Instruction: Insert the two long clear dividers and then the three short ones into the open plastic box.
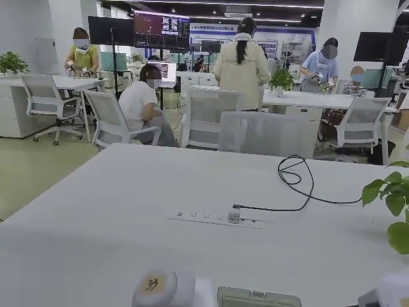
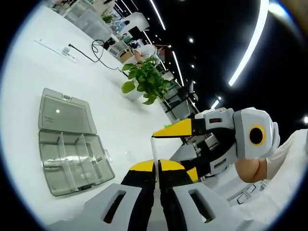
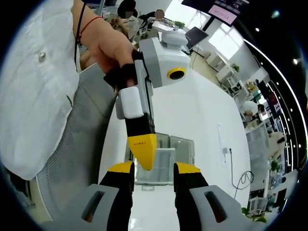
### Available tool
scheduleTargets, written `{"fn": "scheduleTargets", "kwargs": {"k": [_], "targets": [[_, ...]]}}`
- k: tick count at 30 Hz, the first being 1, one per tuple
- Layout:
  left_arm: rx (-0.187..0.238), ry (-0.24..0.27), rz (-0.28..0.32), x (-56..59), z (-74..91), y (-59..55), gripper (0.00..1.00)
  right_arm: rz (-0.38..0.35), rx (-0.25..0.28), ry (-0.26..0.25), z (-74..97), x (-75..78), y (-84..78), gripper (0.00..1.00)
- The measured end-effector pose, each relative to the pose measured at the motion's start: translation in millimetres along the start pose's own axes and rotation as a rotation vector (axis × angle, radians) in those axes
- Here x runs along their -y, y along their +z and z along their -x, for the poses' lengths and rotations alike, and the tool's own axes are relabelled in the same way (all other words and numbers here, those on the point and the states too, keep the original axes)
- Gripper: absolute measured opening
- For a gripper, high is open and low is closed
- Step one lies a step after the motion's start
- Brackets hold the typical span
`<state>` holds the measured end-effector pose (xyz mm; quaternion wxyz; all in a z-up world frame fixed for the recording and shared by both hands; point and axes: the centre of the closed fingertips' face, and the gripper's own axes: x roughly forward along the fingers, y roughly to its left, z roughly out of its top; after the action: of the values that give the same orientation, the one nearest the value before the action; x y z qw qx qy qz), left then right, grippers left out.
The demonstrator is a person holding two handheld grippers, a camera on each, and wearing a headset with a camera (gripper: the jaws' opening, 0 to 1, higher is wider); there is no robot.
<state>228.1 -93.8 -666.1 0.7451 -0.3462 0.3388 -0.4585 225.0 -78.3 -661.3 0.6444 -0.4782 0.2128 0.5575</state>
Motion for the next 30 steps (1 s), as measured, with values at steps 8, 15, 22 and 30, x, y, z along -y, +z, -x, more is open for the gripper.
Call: {"fn": "scheduleTargets", "kwargs": {"k": [8,15,22,30], "targets": [[0.009,-0.001,-0.010,0.0,1.2,2.4,0.00,0.000,0.008,-0.002,0.5,3.1,2.9,0.34],[0.012,0.002,-0.052,-1.9,4.7,5.1,0.00,-0.037,0.044,0.000,10.6,9.9,7.7,0.39],[-0.016,-0.013,-0.196,2.2,7.7,4.9,0.00,-0.174,0.136,0.032,24.1,21.7,10.2,0.39],[-0.057,-0.045,-0.349,10.9,7.7,0.4,0.00,-0.278,0.220,0.144,32.8,22.2,15.7,0.37]]}}
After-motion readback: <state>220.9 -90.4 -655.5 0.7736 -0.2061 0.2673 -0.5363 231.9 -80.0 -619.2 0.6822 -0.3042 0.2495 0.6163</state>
